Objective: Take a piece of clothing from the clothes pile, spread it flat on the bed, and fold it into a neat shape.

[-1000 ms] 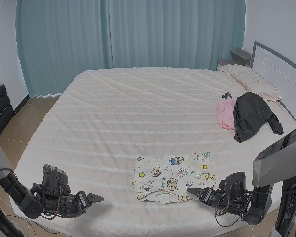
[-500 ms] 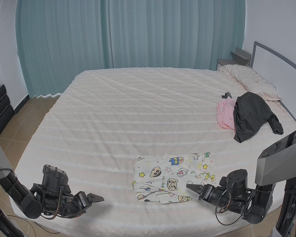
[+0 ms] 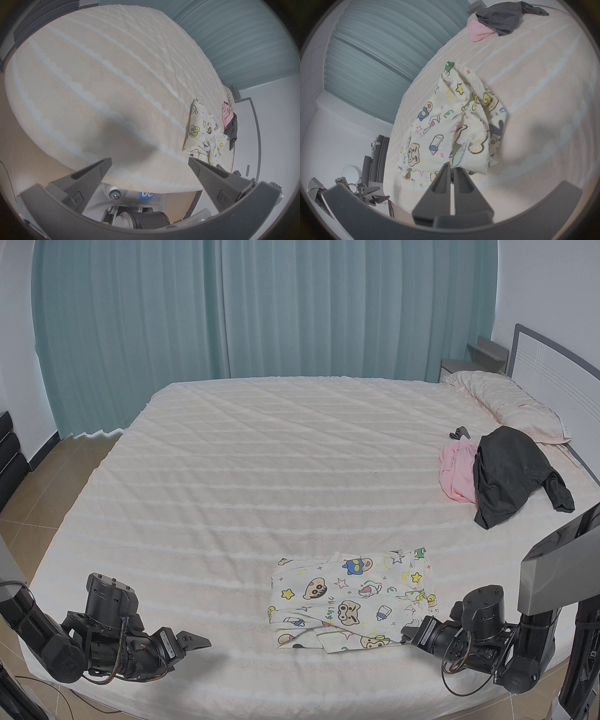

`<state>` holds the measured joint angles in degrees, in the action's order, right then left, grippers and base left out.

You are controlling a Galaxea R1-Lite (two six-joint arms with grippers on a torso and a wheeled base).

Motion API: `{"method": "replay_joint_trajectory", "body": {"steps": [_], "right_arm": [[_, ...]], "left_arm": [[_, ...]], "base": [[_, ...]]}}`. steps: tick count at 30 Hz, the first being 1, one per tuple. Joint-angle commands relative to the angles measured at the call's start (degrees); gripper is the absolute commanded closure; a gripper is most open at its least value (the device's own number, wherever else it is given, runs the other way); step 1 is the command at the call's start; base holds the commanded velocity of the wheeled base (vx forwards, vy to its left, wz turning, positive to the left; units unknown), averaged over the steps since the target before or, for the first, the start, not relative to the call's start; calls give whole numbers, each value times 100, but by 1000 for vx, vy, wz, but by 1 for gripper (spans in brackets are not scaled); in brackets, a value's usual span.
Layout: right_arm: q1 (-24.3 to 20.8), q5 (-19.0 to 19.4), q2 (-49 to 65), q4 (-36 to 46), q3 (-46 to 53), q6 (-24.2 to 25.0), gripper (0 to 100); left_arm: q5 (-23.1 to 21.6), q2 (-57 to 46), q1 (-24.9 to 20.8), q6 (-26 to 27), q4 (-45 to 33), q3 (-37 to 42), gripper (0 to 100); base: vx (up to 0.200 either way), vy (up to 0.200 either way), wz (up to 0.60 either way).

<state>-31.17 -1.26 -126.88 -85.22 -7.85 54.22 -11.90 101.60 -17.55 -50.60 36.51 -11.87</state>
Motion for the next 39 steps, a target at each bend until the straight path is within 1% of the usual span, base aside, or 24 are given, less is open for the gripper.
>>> {"method": "replay_joint_trajectory", "body": {"steps": [1,4,7,11,13,21,24,26,27,28,31,35,39], "right_arm": [[182,-6,67,-38,100,-17,100],[340,-6,295,-29,179,-52,100],[393,-6,454,-29,249,-96,100],[489,3,717,41,302,-351,100],[498,3,744,41,293,-395,100],[894,73,963,85,196,-975,100],[981,90,963,94,108,-1037,100],[1069,99,911,296,20,-1125,100],[1069,99,911,322,20,-1125,100],[1052,187,902,498,38,-1195,100],[1017,293,884,551,126,-1230,100],[1017,328,805,551,275,-1318,100],[1069,328,656,551,495,-1555,100]], "left_arm": [[3,1,6,-2,-4,1,0],[3,1,-2,-2,5,1,0],[3,-8,-2,-2,5,1,0],[3,-8,-2,-2,5,1,0],[3,-8,6,-2,5,1,0],[3,-8,6,-2,5,1,0],[3,-8,-2,-2,5,1,0],[3,1,-2,-2,5,1,0],[3,1,-2,-2,-4,1,0],[3,-8,6,-2,5,1,0],[3,-8,-2,-2,5,1,0],[3,1,-2,-2,5,1,0],[3,1,-2,-2,5,1,0]], "base": [[0,0,0],[0,0,0],[0,0,0],[0,0,0],[0,0,0],[0,0,0],[0,0,0],[0,0,0],[0,0,0],[0,0,0],[0,0,0],[0,0,0],[0,0,0]]}}
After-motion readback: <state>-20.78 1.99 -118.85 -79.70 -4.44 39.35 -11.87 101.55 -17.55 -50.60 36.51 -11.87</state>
